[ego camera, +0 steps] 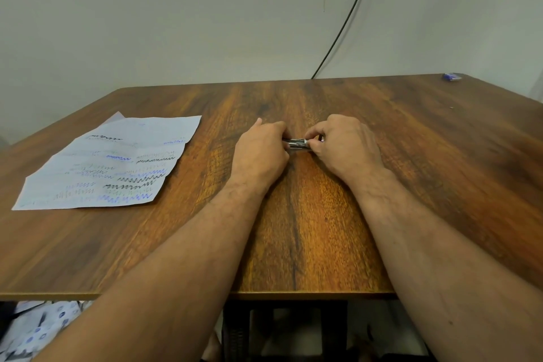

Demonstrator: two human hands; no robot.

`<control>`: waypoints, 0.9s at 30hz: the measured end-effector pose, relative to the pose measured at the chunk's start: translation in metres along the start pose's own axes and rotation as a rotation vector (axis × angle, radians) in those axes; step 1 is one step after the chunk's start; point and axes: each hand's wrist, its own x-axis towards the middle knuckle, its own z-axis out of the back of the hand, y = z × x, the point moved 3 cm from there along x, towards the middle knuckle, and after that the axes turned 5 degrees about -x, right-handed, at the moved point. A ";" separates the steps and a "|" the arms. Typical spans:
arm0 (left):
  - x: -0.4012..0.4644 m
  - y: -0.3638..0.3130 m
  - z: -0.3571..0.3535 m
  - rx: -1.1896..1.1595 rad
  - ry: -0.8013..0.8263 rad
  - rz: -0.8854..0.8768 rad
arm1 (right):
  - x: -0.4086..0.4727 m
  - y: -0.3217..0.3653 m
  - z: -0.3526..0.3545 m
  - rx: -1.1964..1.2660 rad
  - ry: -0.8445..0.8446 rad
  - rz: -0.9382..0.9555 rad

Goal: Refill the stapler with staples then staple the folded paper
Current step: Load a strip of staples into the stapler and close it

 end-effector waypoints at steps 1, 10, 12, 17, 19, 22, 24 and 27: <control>0.000 0.000 0.000 -0.002 0.002 0.005 | 0.000 0.000 0.000 0.005 -0.002 -0.003; -0.002 -0.002 0.004 -0.038 0.028 0.005 | -0.001 0.000 0.002 0.001 0.010 -0.028; -0.002 -0.002 0.004 -0.048 0.039 0.004 | -0.001 0.001 0.003 -0.007 0.021 -0.033; -0.003 -0.003 0.004 -0.055 0.051 0.002 | 0.000 0.000 -0.001 -0.023 0.029 -0.072; -0.003 -0.002 0.003 -0.056 0.059 0.006 | 0.000 0.000 -0.003 -0.019 0.035 -0.087; -0.003 -0.002 0.002 -0.053 0.063 0.009 | -0.001 -0.001 -0.004 -0.007 0.040 -0.101; -0.003 -0.002 0.002 -0.048 0.059 0.008 | -0.001 -0.001 -0.004 0.001 0.046 -0.102; -0.004 -0.002 0.002 -0.053 0.058 0.011 | -0.004 -0.001 -0.003 0.011 0.046 -0.089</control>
